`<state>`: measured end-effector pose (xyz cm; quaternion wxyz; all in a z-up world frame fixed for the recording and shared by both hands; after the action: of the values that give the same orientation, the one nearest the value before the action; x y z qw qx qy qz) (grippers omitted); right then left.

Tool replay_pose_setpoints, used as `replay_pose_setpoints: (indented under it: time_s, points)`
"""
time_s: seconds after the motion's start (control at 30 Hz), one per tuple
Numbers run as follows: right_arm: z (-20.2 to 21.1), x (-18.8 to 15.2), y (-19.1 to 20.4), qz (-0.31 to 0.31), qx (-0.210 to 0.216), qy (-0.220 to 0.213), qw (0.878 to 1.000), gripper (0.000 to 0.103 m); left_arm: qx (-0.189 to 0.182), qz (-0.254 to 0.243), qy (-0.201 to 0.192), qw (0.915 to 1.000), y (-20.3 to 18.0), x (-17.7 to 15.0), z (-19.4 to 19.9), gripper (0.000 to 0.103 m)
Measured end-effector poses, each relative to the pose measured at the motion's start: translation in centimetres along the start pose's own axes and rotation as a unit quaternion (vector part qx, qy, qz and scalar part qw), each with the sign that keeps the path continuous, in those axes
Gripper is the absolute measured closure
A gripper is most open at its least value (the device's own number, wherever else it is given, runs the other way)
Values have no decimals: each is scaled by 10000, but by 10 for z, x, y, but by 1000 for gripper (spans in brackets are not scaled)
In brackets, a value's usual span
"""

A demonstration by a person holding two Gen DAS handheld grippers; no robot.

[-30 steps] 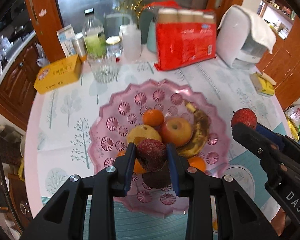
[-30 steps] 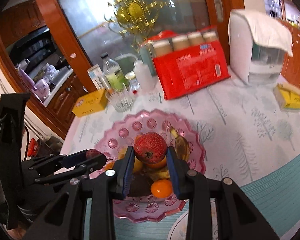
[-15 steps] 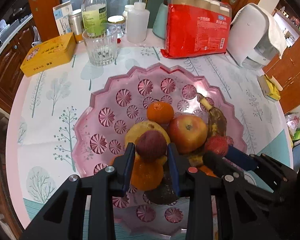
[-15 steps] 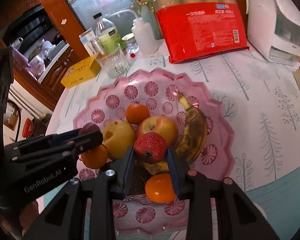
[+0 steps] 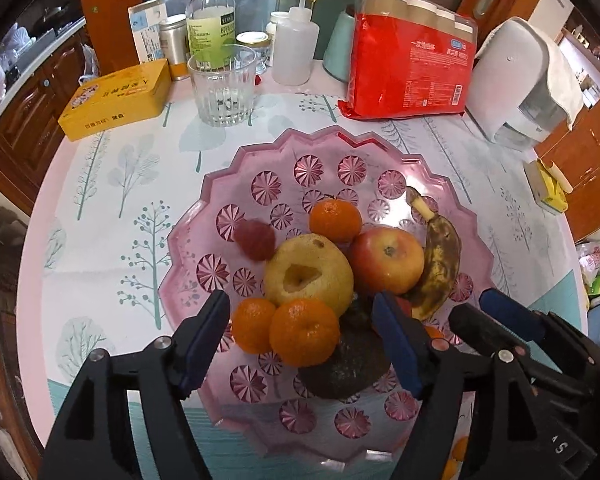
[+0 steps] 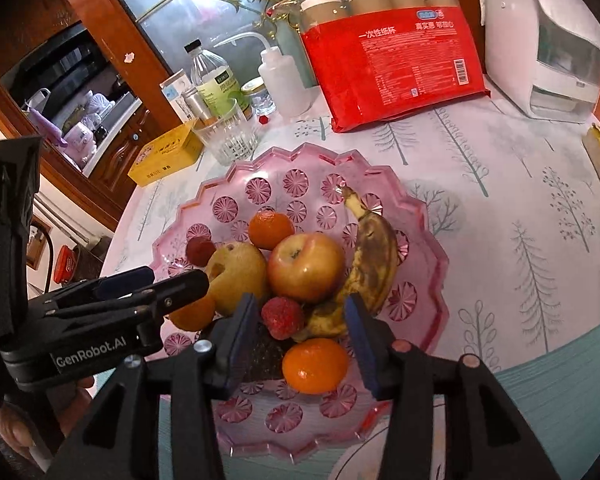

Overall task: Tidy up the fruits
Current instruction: 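Carry both red fruits into the pink bowl and open both tools, then withdraw both tools from the bowl toward the white plate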

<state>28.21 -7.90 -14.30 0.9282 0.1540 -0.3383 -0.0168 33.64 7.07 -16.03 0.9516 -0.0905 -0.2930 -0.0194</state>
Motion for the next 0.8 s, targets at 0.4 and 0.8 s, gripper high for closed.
replay_pose_setpoints:
  time_s: [0.4, 0.8]
  points:
    - [43, -4, -3, 36, -187, -237, 9995, 57, -26, -165, -228, 9996, -12, -8, 47, 16]
    - [80, -8, -3, 37, -245, -443, 9987, 57, -127, -122, -315, 9994, -24, -15, 85, 13]
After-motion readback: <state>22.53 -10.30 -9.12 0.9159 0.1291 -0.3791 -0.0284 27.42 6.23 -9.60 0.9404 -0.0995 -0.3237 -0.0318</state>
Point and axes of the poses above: each gripper's, at about its wrist camera, not at the fingertips, and z roughly against the way its jaws point, y to its left, x to its top, the point moved 5 cm from there along -z, roughly the way its jaws point, and after that the axes turned 12 degrees about -y, right-handed, at the moved point
